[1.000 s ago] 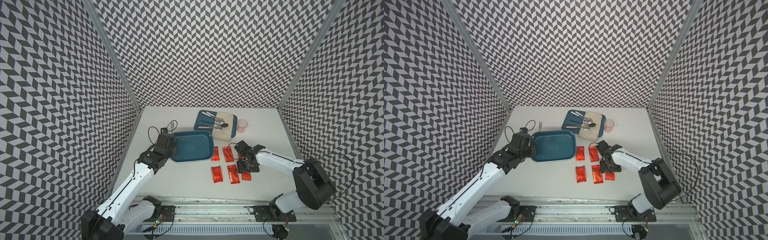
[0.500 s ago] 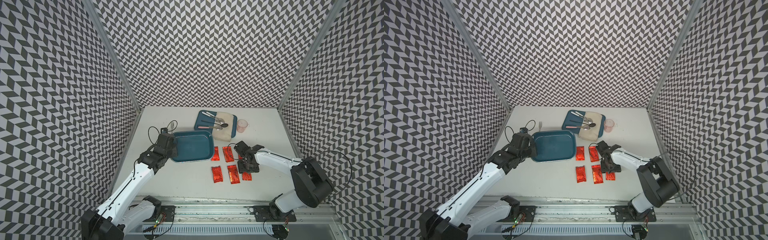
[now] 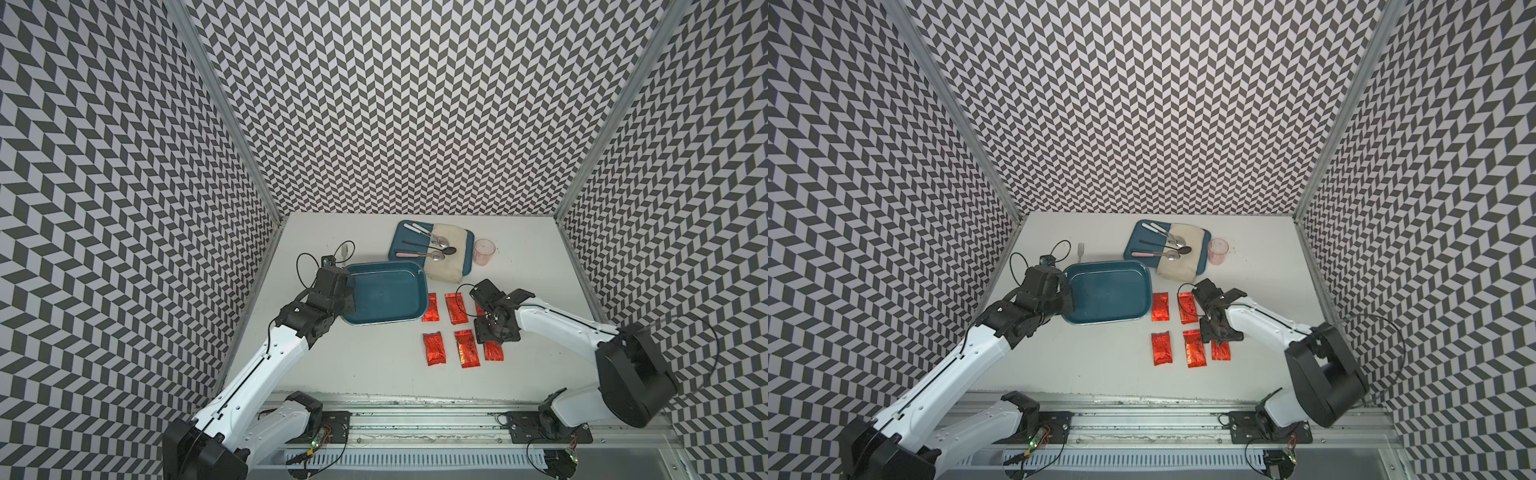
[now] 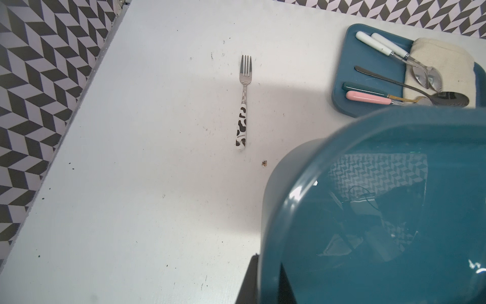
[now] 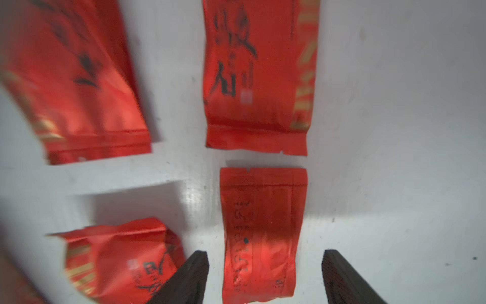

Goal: Take the tea bags out of the storage box
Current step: Place the tea bag at the center of the board, then place the storage box at the center of the board.

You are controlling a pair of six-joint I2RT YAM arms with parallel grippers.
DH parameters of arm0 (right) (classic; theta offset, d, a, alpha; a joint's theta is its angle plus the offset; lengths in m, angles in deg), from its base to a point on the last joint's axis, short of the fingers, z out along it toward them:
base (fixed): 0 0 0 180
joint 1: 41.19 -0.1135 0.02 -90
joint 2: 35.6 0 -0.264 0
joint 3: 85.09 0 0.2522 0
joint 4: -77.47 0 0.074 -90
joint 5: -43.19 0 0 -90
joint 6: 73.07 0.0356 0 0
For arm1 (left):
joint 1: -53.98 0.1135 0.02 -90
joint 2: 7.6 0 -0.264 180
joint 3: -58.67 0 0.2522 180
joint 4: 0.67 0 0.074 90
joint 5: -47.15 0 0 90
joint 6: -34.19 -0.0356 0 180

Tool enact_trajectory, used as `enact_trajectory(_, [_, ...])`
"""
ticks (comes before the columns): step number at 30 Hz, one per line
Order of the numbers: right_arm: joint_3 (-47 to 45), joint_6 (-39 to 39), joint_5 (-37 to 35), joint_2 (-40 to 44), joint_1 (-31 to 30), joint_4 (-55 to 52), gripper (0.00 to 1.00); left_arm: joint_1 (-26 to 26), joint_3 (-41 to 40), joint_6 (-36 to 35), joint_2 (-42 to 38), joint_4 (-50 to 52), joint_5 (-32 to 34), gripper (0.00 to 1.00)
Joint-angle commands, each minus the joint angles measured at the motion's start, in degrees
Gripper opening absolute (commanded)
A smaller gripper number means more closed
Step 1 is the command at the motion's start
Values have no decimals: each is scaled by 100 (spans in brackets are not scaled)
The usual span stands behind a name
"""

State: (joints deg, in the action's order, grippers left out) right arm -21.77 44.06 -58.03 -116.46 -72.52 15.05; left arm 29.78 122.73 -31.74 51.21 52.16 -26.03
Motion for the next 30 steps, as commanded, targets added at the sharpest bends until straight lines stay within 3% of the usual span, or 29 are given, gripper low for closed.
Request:
enact_trajectory(1, [343,-171,-385,797,40,129,75,-48,-30,28,180,-176,-66,0])
enact_trajectory(8, [44,-379,6,1644,68,920,76,-41,311,408,692,356,151,0])
enact_trajectory(12, [-119,-499,225,1780,74,1191,76,127,118,936,752,336,-683,0])
enact_trajectory(16, [-233,-627,473,1824,77,1333,76,131,15,1484,782,498,-703,0])
enact_trajectory(21, [-357,-703,643,1951,82,1521,76,289,-656,2177,672,189,-1042,0])
enact_trajectory(30, [-460,-735,738,2202,83,1612,76,403,-1504,2840,491,-107,-957,0])
